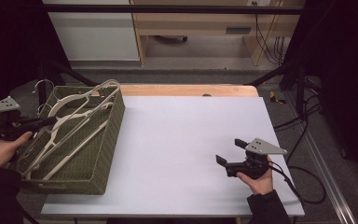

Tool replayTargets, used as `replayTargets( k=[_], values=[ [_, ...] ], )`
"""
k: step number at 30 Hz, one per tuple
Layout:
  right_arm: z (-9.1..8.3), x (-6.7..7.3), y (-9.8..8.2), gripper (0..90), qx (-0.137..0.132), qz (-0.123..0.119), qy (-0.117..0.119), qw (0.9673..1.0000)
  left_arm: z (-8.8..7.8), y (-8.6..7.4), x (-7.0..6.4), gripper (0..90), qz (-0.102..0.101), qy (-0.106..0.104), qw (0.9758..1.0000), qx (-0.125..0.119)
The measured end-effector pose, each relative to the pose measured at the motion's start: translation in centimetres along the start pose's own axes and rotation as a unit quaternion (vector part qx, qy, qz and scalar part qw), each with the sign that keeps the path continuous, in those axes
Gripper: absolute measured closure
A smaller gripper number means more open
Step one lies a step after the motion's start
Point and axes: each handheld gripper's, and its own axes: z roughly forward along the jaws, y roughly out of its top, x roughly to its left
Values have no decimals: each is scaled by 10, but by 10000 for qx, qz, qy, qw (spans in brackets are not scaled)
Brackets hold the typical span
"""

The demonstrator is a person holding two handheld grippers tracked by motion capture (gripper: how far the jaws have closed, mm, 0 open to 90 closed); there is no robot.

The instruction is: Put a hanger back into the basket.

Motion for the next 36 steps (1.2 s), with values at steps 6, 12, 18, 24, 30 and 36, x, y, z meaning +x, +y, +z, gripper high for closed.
replayTargets(
  k=[6, 12, 18, 24, 30, 36],
  values=[
    [0, 0, 0, 59, -13, 17, -4, 10000, 2, -7, 1, 865, -61, -31, 9998, 191],
    [-1, 0, 0, 59, -19, 30, 5, 10000, 13, -16, -4, 864, -170, -68, 9994, 304],
    [-2, 0, 1, 59, -36, 0, 2, 10000, 26, -36, 0, 863, -505, -167, 9978, 392],
    [-1, 0, 1, 59, -32, 24, -6, 10000, 38, -51, 2, 849, -741, -243, 9959, 461],
    [-2, -1, 1, 60, -40, -13, 2, 10000, 44, -62, 9, 823, -1022, 230, 9924, 639],
    [0, 0, 0, 59, -17, 26, 0, 10000, 44, -72, 12, 635, -1060, 937, 9859, 895]
  ],
)
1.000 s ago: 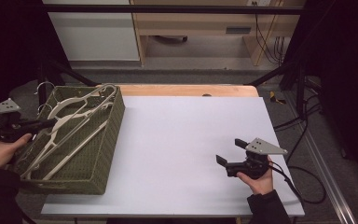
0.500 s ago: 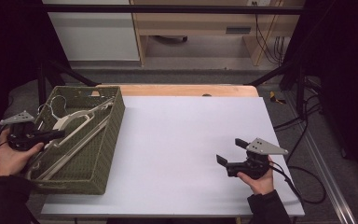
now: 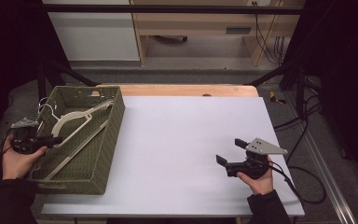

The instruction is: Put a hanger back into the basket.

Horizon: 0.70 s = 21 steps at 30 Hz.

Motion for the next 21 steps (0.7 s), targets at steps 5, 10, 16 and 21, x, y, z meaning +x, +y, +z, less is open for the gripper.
replayTargets(
  k=[5, 10, 16, 21],
  values=[
    [0, 0, 0, 59, -3, 13, 11, 10000, -8, -2, -4, 461, 42, 143, 9996, -221],
    [0, 0, 0, 59, -10, 12, 12, 10000, -10, -1, -9, 405, 261, 216, 9988, -363],
    [-3, -1, 2, 56, -58, 20, 7, 10000, -19, 4, -19, 314, 276, 15, 9974, -668],
    [-7, -2, 3, 50, -154, 18, 20, 9999, -40, 18, -50, 238, 477, -346, 9899, -1288]
  ],
)
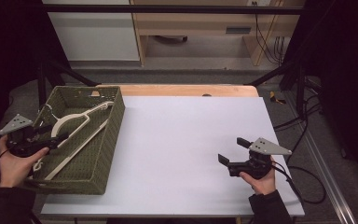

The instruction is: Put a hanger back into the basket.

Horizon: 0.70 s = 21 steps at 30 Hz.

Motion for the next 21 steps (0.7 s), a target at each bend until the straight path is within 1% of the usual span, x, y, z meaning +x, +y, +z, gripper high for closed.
replayTargets(
  k=[2, 4, 6, 7, 8, 9, 11, 12, 14, 15, 16, 17, 19, 20, 21],
  values=[
    [-2, 0, 1, 47, -32, 12, 16, 10000, -2, 5, -15, 213, 29, -228, 9996, -186],
    [-3, -1, 1, 44, -65, 7, 14, 10000, -3, 9, -31, 189, 76, -450, 9984, -325],
    [-5, -2, 2, 41, -91, -12, 28, 10000, -2, 10, -43, 166, 117, -589, 9974, -394],
    [-5, -2, 2, 39, -109, -1, 23, 9999, -1, 11, -51, 158, 119, -699, 9965, -450],
    [-5, -2, 2, 39, -109, -1, 23, 9999, -1, 11, -51, 152, 119, -699, 9965, -450],
    [-6, -2, 2, 37, -113, 20, 33, 9999, 1, 11, -58, 152, 119, -817, 9953, -498],
    [-7, -2, 2, 35, -144, 26, 23, 9999, 4, 11, -69, 137, 166, -942, 9939, -554],
    [-8, -3, 3, 34, -155, 12, 29, 9999, 6, 11, -78, 128, 211, -1016, 9931, -554],
    [-9, -3, 3, 33, -165, -5, 33, 9999, 9, 9, -90, 123, 227, -1178, 9909, -615],
    [-9, -3, 3, 32, -188, 17, 31, 9998, 9, 9, -90, 122, 227, -1178, 9909, -615],
    [-10, -3, 3, 32, -187, 13, 41, 9998, 13, 8, -101, 123, 229, -1307, 9890, -657],
    [-10, -3, 3, 31, -192, 9, 39, 9998, 15, 7, -106, 122, 273, -1377, 9880, -646],
    [-11, -4, 3, 31, -230, -8, 39, 9997, 20, 5, -115, 125, 382, -1443, 9865, -674],
    [-12, -4, 3, 30, -228, 26, 38, 9997, 22, 4, -119, 125, 418, -1470, 9859, -686],
    [-12, -4, 3, 30, -242, 27, 32, 9997, 22, 4, -119, 126, 418, -1470, 9859, -686]
  ],
)
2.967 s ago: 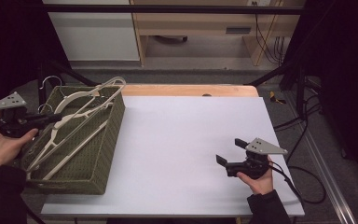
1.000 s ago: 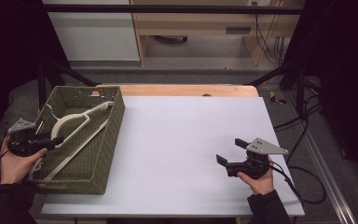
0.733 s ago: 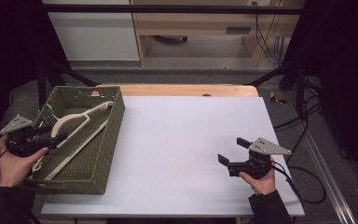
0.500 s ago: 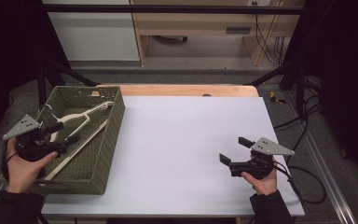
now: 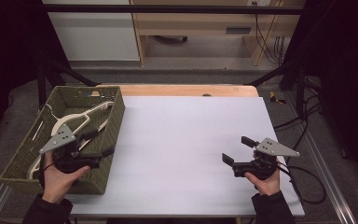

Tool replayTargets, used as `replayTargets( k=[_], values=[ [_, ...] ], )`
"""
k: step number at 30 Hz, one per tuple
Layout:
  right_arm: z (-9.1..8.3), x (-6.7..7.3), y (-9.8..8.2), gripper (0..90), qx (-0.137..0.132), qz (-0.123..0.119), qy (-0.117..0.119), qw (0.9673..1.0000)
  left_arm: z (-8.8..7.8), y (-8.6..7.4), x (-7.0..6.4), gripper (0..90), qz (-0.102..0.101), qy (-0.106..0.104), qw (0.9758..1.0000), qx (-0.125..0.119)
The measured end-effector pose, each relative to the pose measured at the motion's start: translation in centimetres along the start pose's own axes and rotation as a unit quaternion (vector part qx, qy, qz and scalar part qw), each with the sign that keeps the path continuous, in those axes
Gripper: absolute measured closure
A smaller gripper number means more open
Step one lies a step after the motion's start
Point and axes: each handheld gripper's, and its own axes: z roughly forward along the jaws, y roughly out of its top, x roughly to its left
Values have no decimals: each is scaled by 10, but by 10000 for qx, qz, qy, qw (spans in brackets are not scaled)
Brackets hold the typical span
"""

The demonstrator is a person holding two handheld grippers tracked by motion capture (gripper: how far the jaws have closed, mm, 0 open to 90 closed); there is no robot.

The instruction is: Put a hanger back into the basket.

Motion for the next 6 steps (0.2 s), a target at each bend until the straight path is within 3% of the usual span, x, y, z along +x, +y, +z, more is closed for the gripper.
replayTargets(
  k=[1, 6],
  values=[
    [-1, 0, 0, 29, -16, 12, 5, 10000, 6, -3, -4, 127, -23, -98, 9999, -37],
    [-4, -1, 0, 29, -45, 29, 25, 10000, 15, -10, -9, 135, 3, -164, 9999, 48]
  ],
)
